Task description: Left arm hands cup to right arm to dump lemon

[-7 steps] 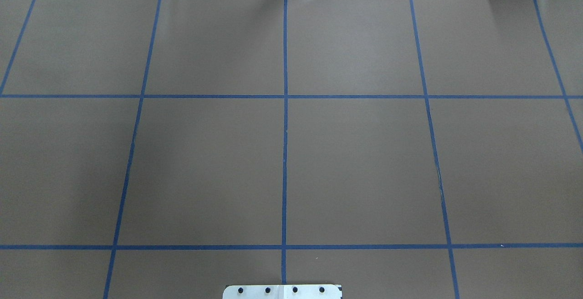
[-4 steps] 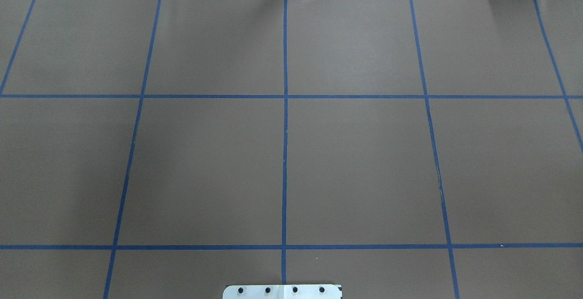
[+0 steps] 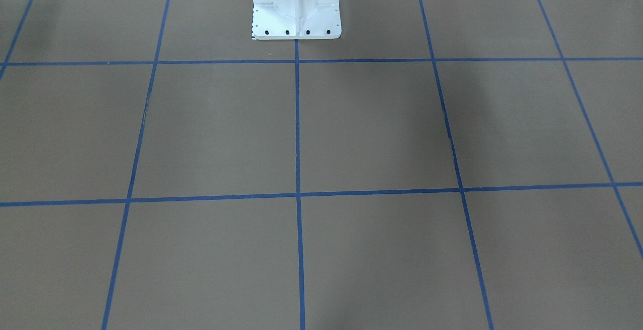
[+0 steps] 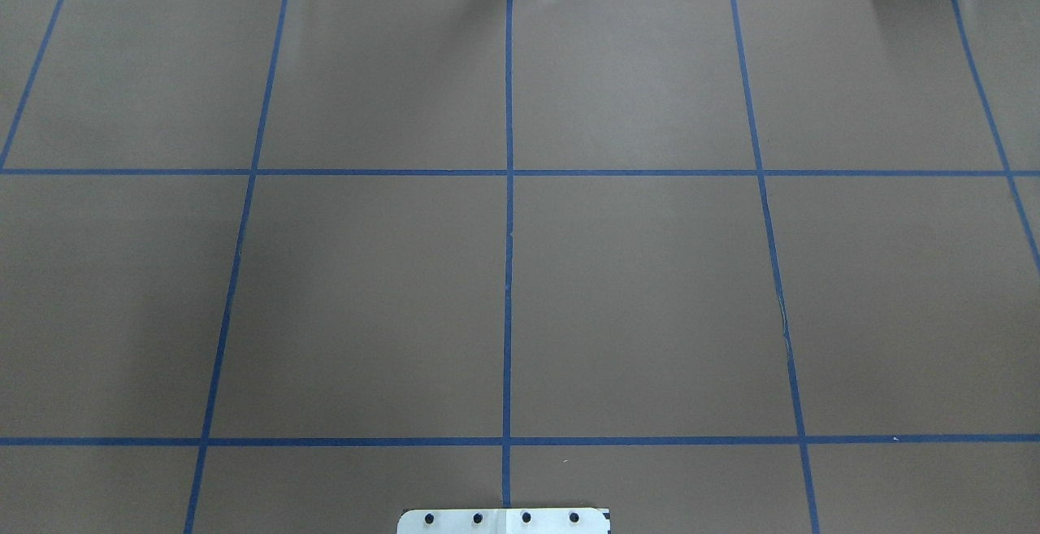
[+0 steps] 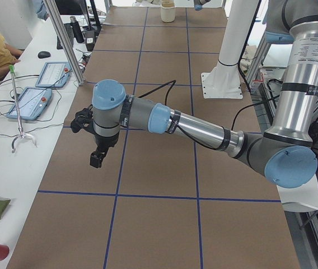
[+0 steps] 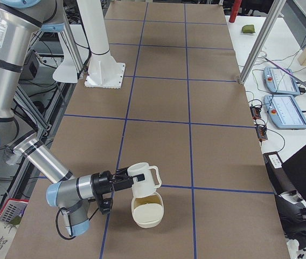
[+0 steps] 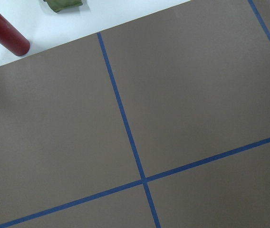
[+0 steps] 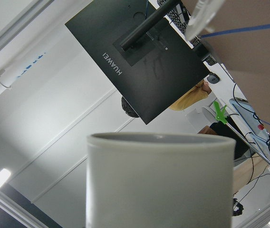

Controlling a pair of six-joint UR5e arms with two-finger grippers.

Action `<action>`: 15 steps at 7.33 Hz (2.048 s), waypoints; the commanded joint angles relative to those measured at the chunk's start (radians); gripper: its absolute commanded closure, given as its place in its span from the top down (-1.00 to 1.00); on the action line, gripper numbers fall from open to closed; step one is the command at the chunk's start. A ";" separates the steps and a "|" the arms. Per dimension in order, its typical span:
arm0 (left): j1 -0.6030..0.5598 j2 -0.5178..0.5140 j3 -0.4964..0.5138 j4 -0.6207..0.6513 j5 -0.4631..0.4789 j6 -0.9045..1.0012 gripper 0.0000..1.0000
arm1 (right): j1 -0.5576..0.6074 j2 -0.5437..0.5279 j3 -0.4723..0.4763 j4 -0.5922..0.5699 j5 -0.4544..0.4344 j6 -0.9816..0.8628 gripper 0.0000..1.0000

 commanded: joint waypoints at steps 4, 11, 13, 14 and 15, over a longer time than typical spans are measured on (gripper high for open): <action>0.000 0.001 0.007 0.000 0.000 0.000 1.00 | 0.000 -0.001 0.012 0.020 0.169 -0.257 -1.00; 0.005 0.015 0.009 0.000 0.002 0.002 1.00 | 0.002 -0.057 0.015 0.006 0.556 -1.219 -1.00; 0.005 0.017 0.021 0.000 0.002 0.003 1.00 | 0.006 -0.063 0.017 -0.018 0.627 -1.535 -1.00; 0.005 0.018 0.024 0.000 0.002 0.003 1.00 | 0.020 -0.063 0.017 -0.059 0.649 -1.718 -1.00; 0.005 0.018 0.024 0.002 0.002 0.003 1.00 | 0.040 -0.063 0.031 -0.125 0.649 -1.902 -1.00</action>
